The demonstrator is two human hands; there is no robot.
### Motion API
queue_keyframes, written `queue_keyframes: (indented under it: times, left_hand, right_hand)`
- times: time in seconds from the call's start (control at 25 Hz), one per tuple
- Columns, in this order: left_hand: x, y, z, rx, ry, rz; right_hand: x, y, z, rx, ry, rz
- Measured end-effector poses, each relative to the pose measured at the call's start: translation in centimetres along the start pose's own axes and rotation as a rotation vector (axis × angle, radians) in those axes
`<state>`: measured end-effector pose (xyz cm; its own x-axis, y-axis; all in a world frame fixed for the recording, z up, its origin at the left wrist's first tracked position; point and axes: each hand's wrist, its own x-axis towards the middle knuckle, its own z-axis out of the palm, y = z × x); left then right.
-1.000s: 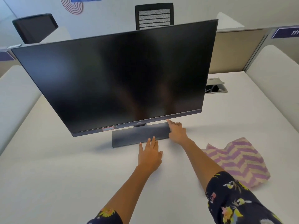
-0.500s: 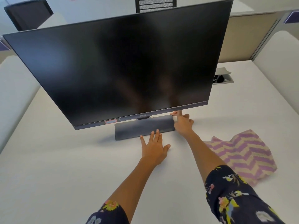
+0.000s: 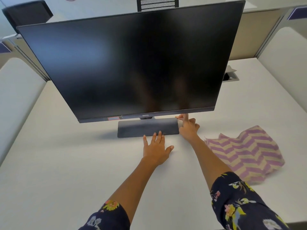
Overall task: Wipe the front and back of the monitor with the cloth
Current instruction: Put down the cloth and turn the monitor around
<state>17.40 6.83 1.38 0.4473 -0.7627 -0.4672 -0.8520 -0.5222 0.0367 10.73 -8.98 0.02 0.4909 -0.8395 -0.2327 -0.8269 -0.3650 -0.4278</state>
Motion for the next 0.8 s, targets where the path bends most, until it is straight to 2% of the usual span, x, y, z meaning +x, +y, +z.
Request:
queue_keyframes:
  times: [0.8]
  left_hand:
    - [-1.5,-3.5,0.0,0.02,-0.026,0.072]
  right_hand:
    - [-3.7,-1.9,1.9,0.009,0.027,0.076]
